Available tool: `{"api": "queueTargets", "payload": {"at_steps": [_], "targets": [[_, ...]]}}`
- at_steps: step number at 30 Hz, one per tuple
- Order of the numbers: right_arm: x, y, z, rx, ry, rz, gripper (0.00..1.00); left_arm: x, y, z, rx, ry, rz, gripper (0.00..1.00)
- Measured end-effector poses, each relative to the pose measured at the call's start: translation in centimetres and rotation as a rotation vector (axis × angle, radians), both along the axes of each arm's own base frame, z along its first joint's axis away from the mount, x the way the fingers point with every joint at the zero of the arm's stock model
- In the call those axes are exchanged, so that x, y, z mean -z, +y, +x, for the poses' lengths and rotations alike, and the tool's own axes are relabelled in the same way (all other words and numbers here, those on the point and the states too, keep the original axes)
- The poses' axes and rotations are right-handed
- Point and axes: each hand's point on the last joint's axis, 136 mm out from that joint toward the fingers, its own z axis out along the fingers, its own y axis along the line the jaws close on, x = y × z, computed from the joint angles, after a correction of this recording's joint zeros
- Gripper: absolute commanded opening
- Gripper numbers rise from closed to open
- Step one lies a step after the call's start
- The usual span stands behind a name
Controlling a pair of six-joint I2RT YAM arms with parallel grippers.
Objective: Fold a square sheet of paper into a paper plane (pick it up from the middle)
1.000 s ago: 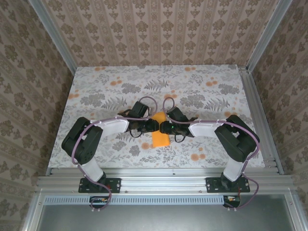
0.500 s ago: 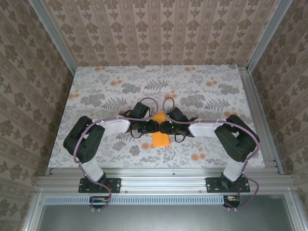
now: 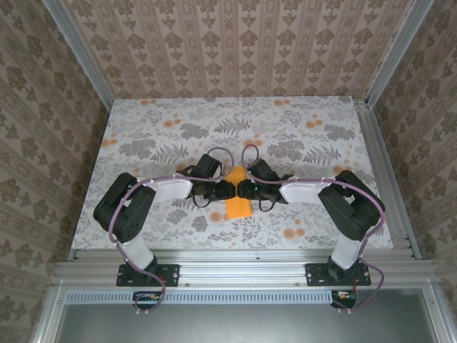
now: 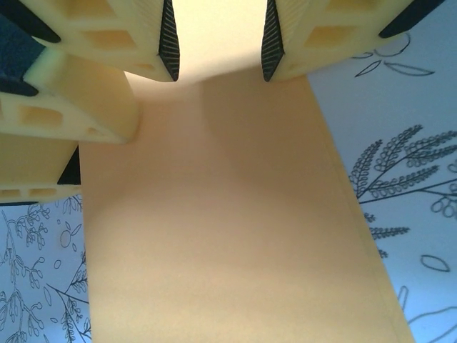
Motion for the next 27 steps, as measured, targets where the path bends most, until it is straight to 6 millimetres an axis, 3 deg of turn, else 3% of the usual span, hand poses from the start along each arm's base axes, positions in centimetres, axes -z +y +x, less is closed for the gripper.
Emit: {"api": "queueTargets", "payload": {"at_steps": [27], "targets": [[0.0, 0.1, -0.1, -0.019, -0.014, -0.022, 0.46, -1.7, 0.7, 0.8, -0.054, -0.032, -0.049, 0.39]]}}
